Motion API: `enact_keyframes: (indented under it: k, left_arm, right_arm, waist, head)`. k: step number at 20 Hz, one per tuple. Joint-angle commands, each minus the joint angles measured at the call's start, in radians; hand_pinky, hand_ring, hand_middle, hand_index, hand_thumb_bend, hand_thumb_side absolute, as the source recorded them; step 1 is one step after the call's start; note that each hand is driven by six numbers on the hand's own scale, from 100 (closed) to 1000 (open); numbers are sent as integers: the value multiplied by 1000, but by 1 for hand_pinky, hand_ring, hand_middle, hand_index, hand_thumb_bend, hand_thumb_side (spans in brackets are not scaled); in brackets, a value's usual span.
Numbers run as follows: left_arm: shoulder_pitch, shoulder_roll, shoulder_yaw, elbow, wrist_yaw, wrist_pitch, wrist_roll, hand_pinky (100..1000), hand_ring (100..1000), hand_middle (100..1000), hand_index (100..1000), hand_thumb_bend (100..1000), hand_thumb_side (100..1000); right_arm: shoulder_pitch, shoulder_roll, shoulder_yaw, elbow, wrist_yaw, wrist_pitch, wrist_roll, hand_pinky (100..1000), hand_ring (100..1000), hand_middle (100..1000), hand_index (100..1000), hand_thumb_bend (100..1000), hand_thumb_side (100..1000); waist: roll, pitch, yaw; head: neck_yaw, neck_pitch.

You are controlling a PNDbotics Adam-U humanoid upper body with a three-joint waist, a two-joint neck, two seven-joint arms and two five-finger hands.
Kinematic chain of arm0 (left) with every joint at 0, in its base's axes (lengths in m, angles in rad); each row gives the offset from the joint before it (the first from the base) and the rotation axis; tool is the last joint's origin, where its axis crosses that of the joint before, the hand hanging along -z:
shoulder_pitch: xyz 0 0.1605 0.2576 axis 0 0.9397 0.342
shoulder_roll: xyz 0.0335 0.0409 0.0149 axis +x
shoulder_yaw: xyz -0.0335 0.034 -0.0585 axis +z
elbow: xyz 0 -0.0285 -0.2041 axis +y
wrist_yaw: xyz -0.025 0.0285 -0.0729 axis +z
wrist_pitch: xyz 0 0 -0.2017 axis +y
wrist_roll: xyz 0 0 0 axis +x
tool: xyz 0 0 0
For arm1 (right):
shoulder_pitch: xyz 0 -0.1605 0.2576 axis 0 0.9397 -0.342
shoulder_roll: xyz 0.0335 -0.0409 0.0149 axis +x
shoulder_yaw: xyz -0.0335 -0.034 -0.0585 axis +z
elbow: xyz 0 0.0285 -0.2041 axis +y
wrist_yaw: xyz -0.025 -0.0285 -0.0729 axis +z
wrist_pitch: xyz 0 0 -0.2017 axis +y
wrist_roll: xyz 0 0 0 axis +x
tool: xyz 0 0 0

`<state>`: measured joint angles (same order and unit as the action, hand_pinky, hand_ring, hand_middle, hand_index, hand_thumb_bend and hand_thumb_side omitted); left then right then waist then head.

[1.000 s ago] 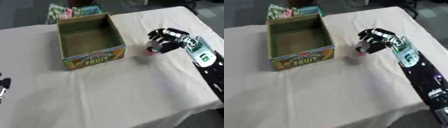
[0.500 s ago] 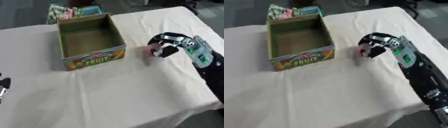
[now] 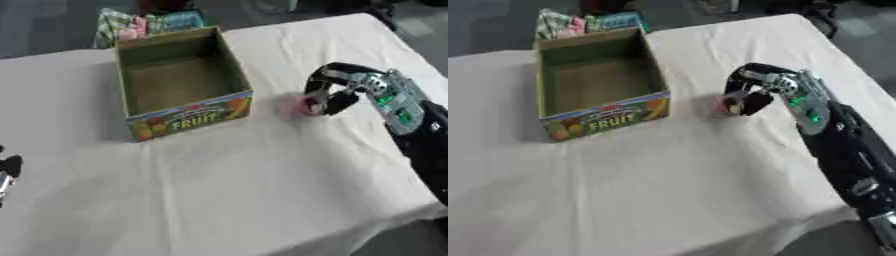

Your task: Pick up objects on the table and place them in the box.

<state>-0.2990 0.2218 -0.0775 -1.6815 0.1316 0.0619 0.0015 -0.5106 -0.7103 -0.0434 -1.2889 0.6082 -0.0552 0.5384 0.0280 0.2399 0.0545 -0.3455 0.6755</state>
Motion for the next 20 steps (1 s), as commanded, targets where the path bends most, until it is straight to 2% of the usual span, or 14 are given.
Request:
enact_keyframes:
  k: [1,3,9,15,20]
  left_arm:
    - [-7,28,6,-16,-1,-1,3,581,577,623,746,394,100]
    - [-6,28,6,-16,-1,-1,3,581,577,623,746,394,100]
    - [-5,28,6,-17,0,0,4,581,577,623,747,393,100]
    - [-4,28,4,-17,0,0,3,581,576,623,747,392,100]
    - [-4,28,1,-17,1,1,0,582,576,623,747,392,100]
  right_arm:
    - [-22,-27,-16,-20,21,1,-74,635,574,247,328,100,187]
    - [-30,-26,-23,-25,23,5,-128,598,542,214,296,100,165]
    - [-72,-23,-36,-45,12,20,-253,584,532,202,286,100,102]
    - [-148,-9,-20,-52,14,28,-297,580,528,197,281,100,100]
    - [-242,24,6,-14,28,27,-307,578,529,198,282,100,100]
  waist:
    - [-3,-19,-1]
    - [-2,-19,-1]
    - [-1,-21,-3]
    - [1,-23,-1]
    - [2,-25,6]
  head:
    - [2,-9]
    - [3,-9]
    - [3,-8]
    - [0,-8]
    - [-5,-9]
